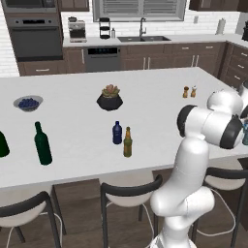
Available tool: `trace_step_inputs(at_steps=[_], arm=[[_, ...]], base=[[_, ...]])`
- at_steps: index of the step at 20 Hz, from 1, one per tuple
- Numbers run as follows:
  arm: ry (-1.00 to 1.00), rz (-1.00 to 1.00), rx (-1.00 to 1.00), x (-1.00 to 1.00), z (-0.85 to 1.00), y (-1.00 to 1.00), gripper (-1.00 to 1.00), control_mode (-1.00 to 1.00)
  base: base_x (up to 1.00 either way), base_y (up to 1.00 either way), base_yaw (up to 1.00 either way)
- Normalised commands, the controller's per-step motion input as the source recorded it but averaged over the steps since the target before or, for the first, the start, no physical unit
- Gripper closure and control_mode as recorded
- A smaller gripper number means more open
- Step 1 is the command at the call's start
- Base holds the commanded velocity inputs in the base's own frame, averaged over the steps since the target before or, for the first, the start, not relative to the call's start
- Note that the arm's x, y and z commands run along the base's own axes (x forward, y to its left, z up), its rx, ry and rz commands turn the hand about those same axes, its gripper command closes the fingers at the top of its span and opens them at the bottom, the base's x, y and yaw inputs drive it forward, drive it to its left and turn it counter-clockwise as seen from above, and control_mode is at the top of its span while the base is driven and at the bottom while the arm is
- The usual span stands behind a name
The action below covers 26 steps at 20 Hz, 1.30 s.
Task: Move the plastic bottles in the middle to the plastics group, and the glass bottles in the middle to the glass group.
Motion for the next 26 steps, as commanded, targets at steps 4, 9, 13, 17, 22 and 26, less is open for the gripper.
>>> trace_step_inputs(at_steps=[4, 9, 13, 17, 22, 26], arm=[[0.11, 0.00, 0.04, 0.10, -0.12, 0.00, 1.00, -1.00], [0.09, 0.00, 0.04, 0.23, -0.22, 0.00, 1.00, -1.00], [0.03, 0.00, 0.02, 0.24, -0.35, 0.00, 1.00, -1.00], [0.00, 0.03, 0.04, 0.15, -0.32, 0.00, 1.00, -1.00], [0.00, 0.00, 0.01, 0.10, -0.04, -0.12, 1.00, -1.00], [0.00, 0.00, 0.00, 0.00, 0.00, -0.19, 1.00, -1.00]], base=[[0.00, 0.00, 0.00], [0.00, 0.00, 0.00], [0.00, 0.00, 0.00], [0.00, 0.00, 0.00], [0.00, 0.00, 0.00], [0.00, 0.00, 0.00]])
